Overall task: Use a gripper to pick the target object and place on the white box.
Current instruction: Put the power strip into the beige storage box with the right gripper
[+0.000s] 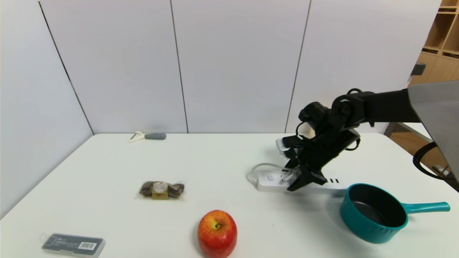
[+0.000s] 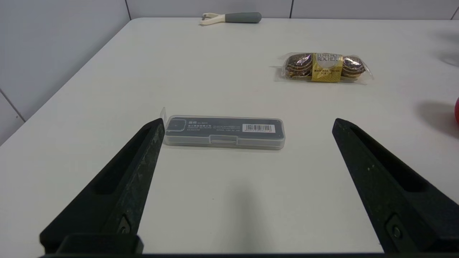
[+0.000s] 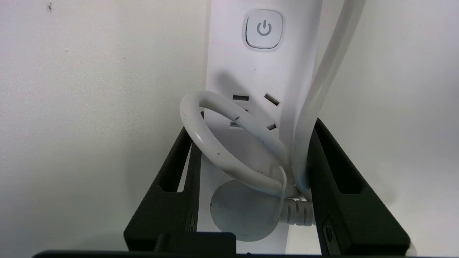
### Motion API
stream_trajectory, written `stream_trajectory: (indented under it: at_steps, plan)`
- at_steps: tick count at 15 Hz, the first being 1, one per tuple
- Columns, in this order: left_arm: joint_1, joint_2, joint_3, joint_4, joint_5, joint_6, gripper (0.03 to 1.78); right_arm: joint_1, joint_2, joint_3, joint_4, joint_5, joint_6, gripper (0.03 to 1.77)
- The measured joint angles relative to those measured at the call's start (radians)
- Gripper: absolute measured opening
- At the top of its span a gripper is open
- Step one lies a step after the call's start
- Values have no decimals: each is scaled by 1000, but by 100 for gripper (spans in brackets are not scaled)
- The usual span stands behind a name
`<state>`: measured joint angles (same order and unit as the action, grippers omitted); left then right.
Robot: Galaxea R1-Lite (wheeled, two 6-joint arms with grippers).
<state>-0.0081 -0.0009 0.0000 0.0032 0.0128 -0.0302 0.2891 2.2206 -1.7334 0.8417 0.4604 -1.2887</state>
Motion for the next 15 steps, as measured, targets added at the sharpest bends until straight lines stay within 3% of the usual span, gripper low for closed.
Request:
stream_trajectory:
  at_steps: [7,15]
  plan:
    - [0,0,0,0,0,0,169,-3,-19,-13,1,42,-2,83]
    - [0,0,0,0,0,0,169,-7,-29,-27,0,44,-4,83]
